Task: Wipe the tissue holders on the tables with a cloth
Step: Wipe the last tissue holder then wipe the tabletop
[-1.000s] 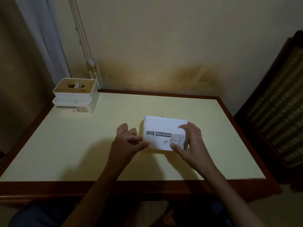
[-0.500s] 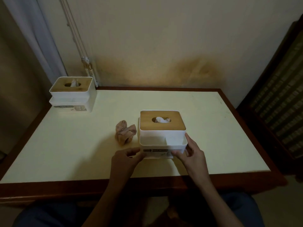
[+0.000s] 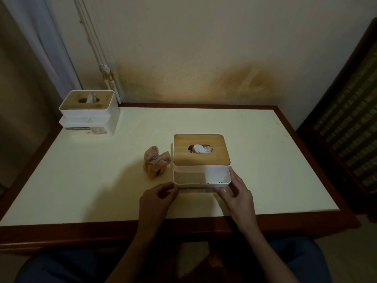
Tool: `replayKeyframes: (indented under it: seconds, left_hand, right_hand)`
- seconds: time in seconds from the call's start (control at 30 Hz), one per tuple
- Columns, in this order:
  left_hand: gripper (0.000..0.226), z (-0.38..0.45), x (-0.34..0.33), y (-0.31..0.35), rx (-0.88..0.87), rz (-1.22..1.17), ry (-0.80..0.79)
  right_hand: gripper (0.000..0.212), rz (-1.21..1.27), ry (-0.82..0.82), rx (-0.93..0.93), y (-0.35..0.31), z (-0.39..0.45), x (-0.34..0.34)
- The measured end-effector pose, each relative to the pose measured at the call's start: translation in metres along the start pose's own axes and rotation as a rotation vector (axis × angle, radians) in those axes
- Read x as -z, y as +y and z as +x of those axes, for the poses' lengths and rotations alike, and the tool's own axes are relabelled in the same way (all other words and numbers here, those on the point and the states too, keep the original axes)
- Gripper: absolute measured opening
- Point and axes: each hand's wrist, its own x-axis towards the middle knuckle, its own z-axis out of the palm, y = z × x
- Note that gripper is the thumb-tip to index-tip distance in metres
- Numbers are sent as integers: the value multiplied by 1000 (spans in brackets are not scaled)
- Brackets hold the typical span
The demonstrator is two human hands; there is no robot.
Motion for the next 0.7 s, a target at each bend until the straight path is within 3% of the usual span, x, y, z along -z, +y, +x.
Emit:
replayKeyframes:
  seconds: [0.17,0.37,0.5,0.7]
  left_hand:
    - [29,11,12,6,-40,-27,88]
    - [21,47,27,49,-270,9,163]
    - [18,71,22,80,-457,106,8]
    - [25,107,7,112,-680,527,-322]
  right_hand:
    - [71,-51,-57,7,-1,-2,9]
    - [55,-16,15,30,-25,14,21]
    - [57,-124,2,113,-44,44,18]
    - [51,-406,-146,205,-43,71,8]
